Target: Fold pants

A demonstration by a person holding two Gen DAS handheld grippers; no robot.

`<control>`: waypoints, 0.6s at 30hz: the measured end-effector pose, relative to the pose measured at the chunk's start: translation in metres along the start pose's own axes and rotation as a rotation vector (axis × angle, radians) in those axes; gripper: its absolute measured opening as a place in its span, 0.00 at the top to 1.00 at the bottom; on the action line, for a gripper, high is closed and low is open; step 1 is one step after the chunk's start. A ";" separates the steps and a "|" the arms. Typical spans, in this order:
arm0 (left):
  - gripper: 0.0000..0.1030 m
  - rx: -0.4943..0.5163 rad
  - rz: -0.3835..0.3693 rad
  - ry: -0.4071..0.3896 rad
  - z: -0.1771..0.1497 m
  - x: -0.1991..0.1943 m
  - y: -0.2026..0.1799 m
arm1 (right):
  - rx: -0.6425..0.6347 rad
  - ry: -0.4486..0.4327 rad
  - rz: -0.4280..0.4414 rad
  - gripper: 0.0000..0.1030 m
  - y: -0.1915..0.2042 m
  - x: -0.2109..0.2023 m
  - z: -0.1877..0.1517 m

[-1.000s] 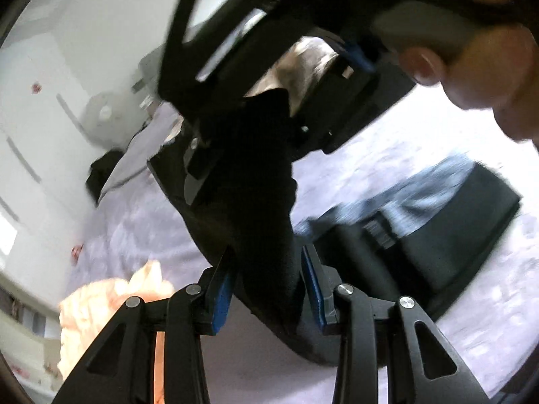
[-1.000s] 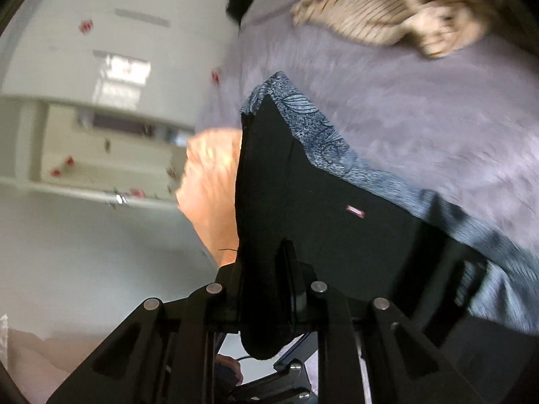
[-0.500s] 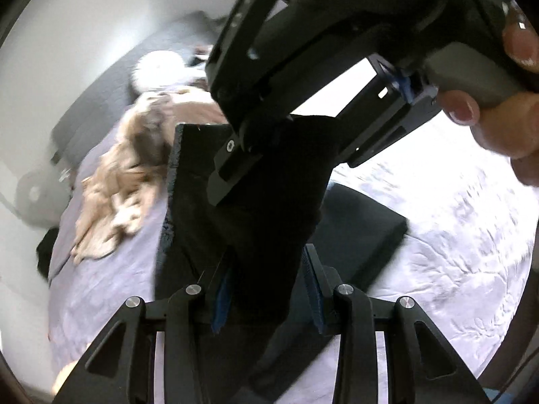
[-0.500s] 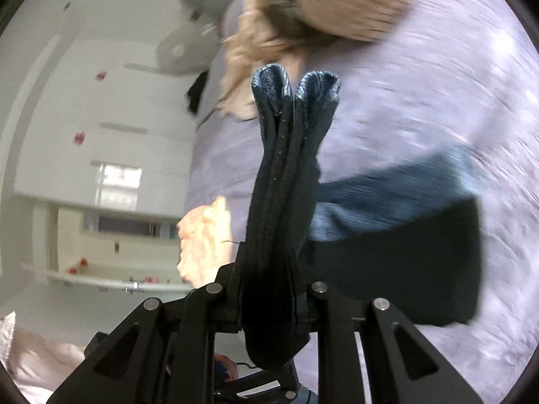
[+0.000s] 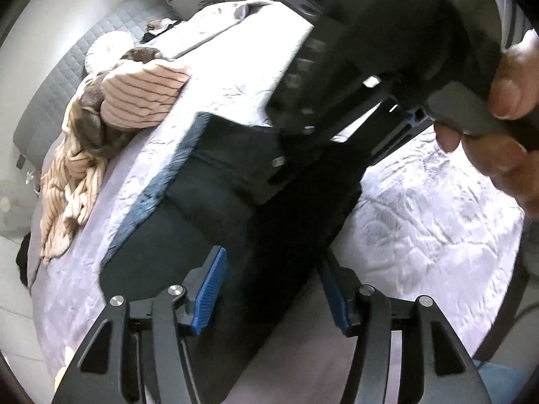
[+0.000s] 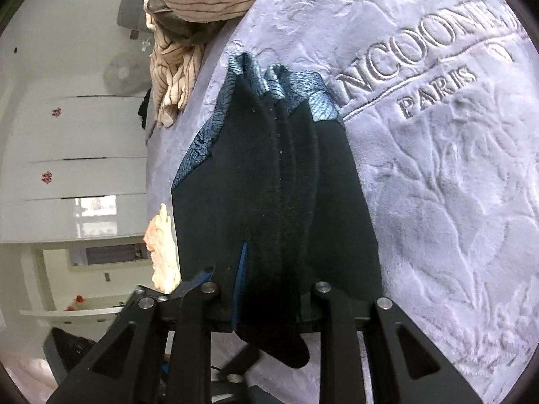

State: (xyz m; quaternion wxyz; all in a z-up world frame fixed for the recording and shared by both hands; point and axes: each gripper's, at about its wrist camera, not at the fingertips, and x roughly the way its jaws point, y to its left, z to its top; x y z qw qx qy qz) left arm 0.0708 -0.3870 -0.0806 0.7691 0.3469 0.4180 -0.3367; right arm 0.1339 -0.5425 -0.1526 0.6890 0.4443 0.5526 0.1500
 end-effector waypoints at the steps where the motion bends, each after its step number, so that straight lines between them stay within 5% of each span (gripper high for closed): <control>1: 0.42 -0.013 -0.010 0.000 -0.004 -0.004 0.003 | -0.005 0.000 -0.010 0.74 0.005 0.000 -0.002; 3: 0.27 -0.060 0.009 0.000 -0.011 -0.015 0.019 | -0.022 -0.003 -0.054 0.69 0.013 -0.004 -0.005; 14: 0.26 -0.406 0.014 0.174 -0.053 -0.007 0.115 | -0.076 -0.054 -0.296 0.66 0.030 -0.005 -0.017; 18: 0.26 -0.518 -0.006 0.210 -0.070 -0.003 0.135 | -0.097 -0.056 -0.398 0.57 0.034 -0.004 -0.020</control>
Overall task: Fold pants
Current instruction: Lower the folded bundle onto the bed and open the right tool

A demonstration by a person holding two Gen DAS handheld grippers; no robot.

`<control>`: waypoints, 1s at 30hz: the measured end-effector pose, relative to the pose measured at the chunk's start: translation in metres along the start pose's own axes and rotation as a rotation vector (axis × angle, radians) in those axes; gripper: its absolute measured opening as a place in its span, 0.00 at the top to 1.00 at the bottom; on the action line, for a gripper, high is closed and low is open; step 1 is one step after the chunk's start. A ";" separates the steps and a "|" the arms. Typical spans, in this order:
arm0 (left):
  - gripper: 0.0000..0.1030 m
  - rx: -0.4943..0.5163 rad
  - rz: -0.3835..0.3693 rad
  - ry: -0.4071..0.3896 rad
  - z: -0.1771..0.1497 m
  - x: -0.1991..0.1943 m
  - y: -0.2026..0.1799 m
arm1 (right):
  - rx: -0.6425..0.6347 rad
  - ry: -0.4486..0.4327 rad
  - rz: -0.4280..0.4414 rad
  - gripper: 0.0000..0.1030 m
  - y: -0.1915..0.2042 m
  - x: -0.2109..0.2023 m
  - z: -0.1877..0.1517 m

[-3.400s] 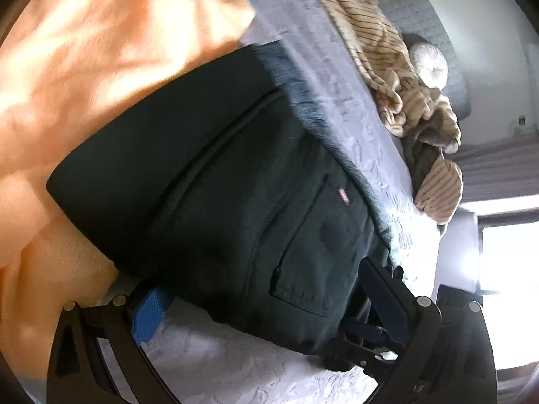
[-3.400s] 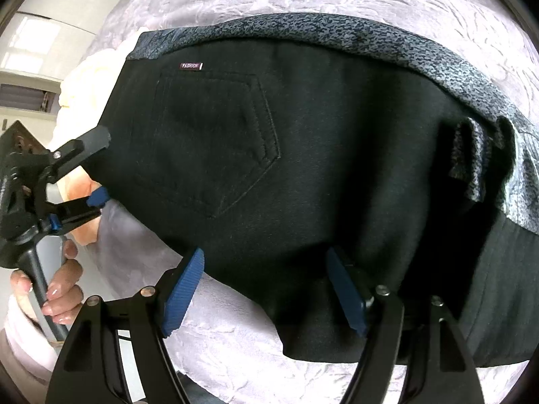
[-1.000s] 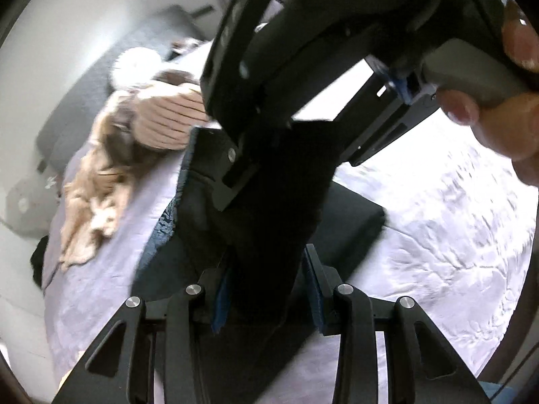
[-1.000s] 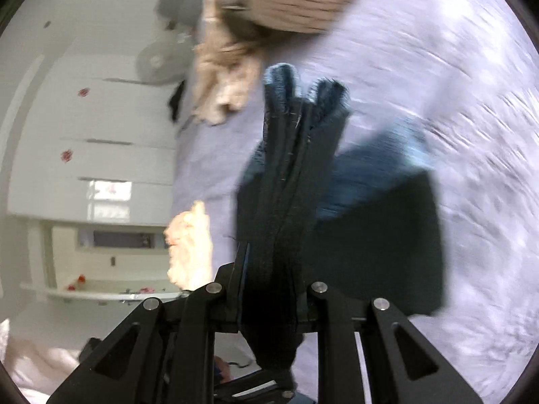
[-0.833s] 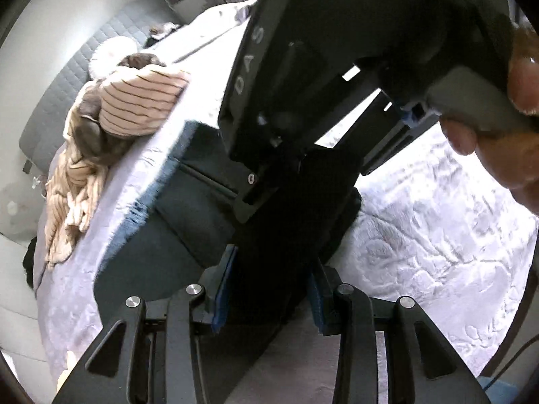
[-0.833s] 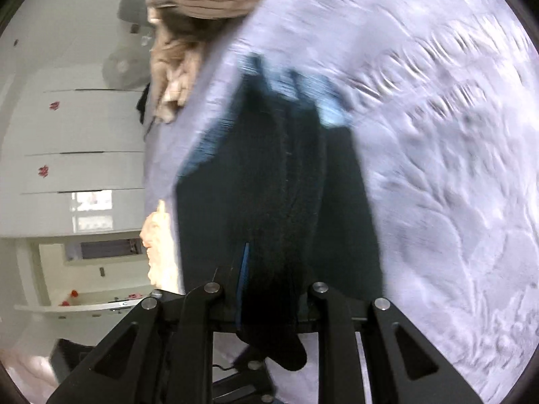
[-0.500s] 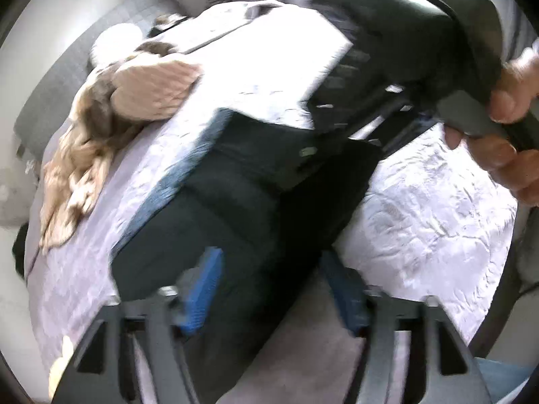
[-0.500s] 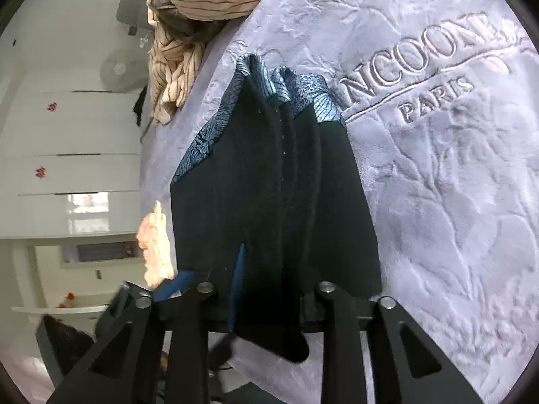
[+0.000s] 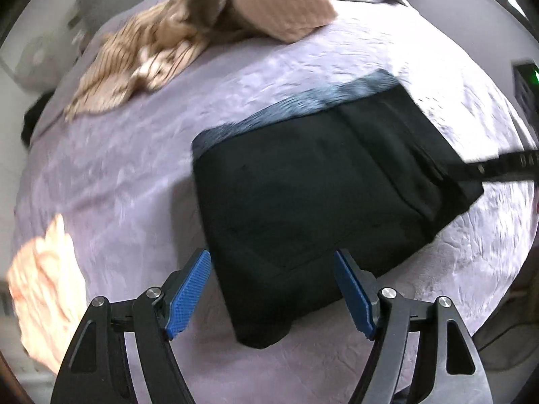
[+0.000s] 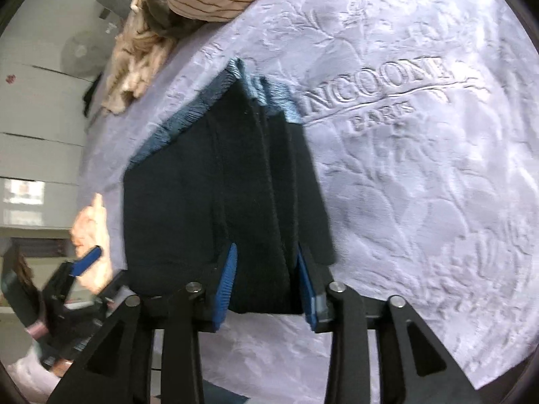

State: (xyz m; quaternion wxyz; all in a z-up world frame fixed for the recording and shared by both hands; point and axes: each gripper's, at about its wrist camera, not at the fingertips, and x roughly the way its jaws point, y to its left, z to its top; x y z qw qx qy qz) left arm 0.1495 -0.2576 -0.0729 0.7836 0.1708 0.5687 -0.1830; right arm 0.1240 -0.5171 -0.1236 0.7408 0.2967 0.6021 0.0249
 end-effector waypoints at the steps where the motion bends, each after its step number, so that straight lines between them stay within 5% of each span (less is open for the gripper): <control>1: 0.26 -0.028 -0.008 0.016 -0.001 0.002 0.005 | -0.008 0.000 -0.034 0.56 0.001 0.001 -0.001; 7: 0.26 -0.149 -0.049 0.037 0.003 0.008 0.032 | -0.065 -0.057 -0.152 0.58 0.016 -0.023 -0.007; 9: 0.26 -0.155 -0.048 0.066 0.002 0.015 0.035 | -0.118 -0.095 -0.149 0.80 0.028 -0.035 -0.009; 14: 0.26 -0.189 -0.047 0.132 -0.009 0.031 0.037 | -0.234 -0.054 -0.157 0.81 0.058 -0.023 -0.012; 30: 0.24 -0.169 -0.030 0.135 -0.010 0.031 0.035 | -0.155 -0.001 -0.148 0.80 0.039 -0.005 -0.020</control>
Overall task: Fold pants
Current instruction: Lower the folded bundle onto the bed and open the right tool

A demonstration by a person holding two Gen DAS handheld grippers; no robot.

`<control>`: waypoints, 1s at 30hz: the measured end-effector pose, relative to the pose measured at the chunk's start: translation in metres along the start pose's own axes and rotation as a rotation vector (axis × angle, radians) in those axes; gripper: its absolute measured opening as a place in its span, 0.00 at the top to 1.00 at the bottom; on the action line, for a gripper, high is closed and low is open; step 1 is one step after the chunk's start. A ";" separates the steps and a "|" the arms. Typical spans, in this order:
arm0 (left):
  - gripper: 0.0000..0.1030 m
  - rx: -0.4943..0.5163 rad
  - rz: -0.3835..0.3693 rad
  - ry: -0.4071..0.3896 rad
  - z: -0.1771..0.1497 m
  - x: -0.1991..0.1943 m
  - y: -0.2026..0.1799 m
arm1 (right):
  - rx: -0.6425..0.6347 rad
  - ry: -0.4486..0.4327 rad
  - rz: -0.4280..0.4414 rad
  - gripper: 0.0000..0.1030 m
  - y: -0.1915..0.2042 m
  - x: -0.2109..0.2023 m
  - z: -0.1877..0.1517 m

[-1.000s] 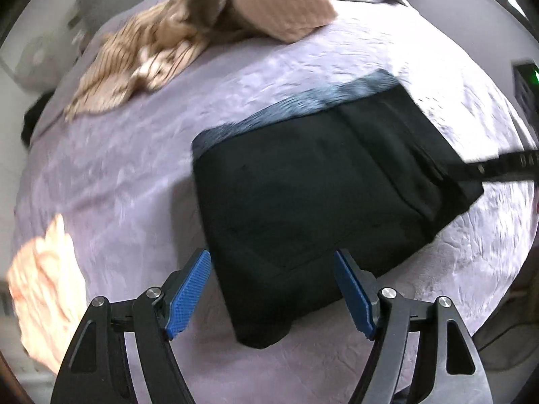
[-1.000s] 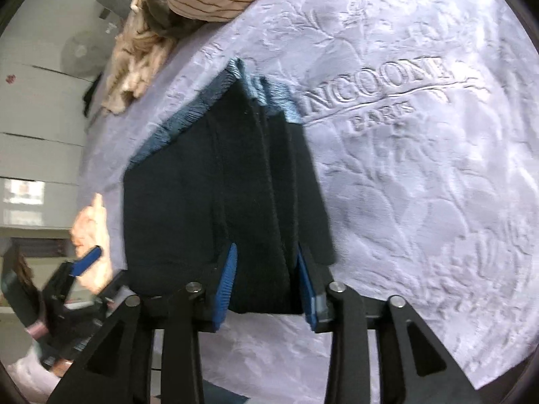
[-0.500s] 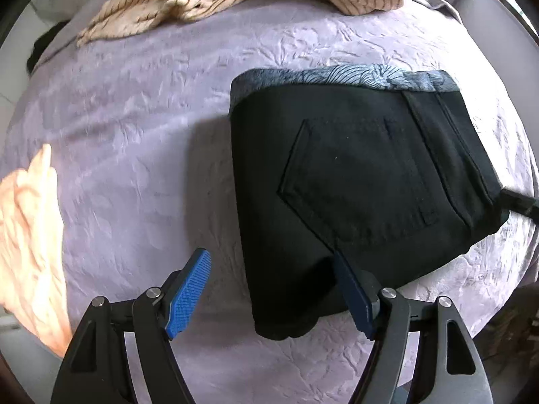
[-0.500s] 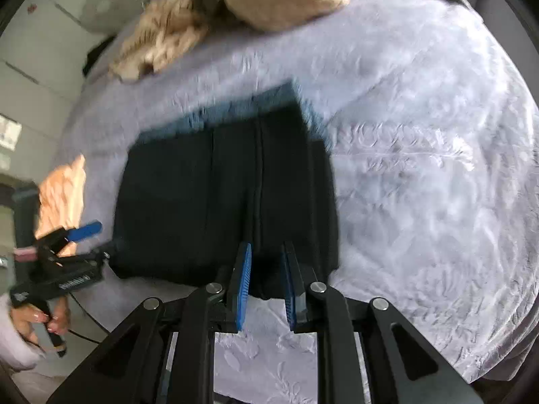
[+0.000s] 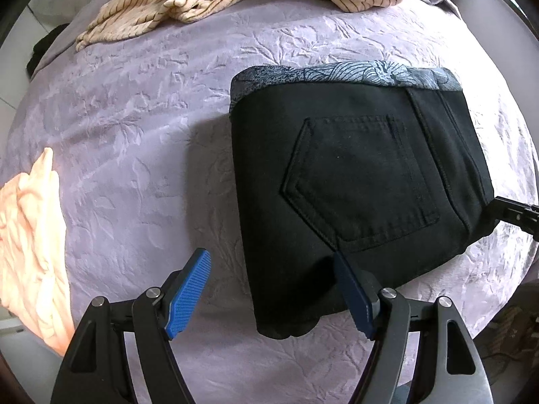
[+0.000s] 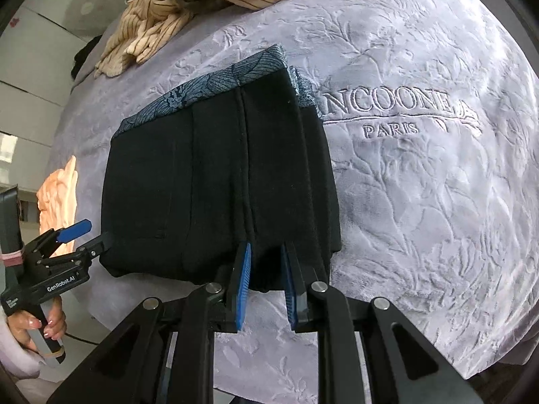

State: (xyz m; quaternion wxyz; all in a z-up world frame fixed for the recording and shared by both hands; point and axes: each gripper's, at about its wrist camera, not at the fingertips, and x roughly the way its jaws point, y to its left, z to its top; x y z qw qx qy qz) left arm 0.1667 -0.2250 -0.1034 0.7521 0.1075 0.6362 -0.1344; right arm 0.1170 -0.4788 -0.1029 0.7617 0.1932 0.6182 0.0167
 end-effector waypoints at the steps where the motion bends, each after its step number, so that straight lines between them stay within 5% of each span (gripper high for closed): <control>1: 0.14 0.001 0.004 0.000 0.000 0.000 0.000 | 0.004 0.000 0.004 0.80 -0.001 -0.001 0.000; 16: 0.07 0.009 0.013 0.008 0.004 0.003 0.001 | 0.047 -0.015 0.038 0.76 -0.012 -0.008 0.007; 19: 0.00 0.000 0.016 0.013 0.005 0.005 0.002 | 0.054 -0.013 0.052 0.69 -0.015 -0.008 0.008; 26: 0.00 -0.005 0.011 0.026 0.007 0.007 0.003 | 0.026 -0.039 0.021 0.23 -0.013 -0.010 0.011; 30: 0.00 -0.022 0.002 0.045 0.009 0.011 0.006 | 0.045 -0.018 0.041 0.23 -0.019 -0.007 0.012</control>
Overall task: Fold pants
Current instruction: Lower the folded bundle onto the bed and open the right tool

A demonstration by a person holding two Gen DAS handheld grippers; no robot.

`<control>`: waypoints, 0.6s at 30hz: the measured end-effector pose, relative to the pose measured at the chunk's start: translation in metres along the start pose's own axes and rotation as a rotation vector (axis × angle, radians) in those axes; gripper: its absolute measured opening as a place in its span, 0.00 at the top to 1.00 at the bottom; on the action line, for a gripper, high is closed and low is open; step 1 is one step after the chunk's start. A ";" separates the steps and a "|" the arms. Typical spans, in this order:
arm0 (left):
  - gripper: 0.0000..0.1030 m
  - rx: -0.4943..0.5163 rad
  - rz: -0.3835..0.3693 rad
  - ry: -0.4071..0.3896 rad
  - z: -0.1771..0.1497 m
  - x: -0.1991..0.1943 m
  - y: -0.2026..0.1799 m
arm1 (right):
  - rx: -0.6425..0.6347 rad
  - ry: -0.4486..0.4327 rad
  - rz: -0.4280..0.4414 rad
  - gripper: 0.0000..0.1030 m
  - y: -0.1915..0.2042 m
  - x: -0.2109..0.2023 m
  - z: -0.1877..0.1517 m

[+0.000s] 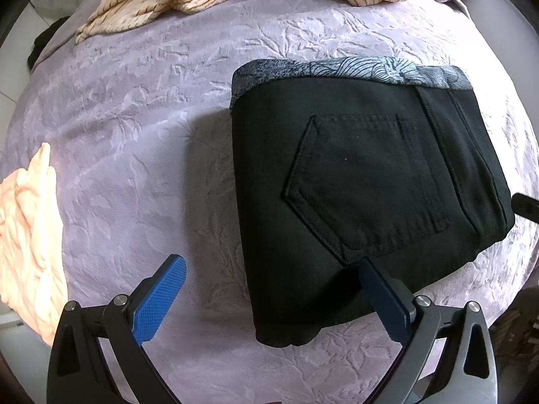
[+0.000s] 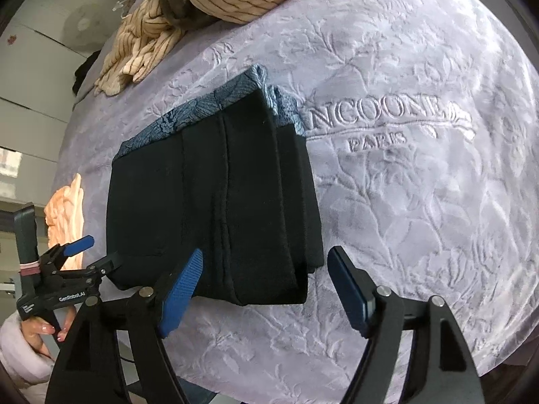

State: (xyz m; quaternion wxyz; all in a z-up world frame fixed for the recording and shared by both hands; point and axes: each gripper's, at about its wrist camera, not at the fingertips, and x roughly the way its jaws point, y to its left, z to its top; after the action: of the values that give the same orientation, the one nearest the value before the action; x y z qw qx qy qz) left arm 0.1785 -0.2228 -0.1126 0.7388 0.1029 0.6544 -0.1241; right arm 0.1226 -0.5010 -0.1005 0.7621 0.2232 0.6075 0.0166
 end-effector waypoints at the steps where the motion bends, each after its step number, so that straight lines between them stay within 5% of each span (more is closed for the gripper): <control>1: 0.00 -0.010 -0.003 0.006 0.001 0.002 0.002 | 0.002 0.005 0.001 0.23 -0.001 0.001 0.000; 18: 0.00 -0.071 -0.105 0.045 0.008 0.014 0.025 | 0.042 0.053 0.024 0.23 -0.011 0.017 0.003</control>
State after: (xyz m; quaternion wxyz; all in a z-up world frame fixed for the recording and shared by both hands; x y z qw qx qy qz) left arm 0.1960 -0.2020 -0.1259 0.7195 0.0447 0.6794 -0.1372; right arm 0.1274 -0.5072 -0.1195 0.7405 0.2458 0.6251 0.0190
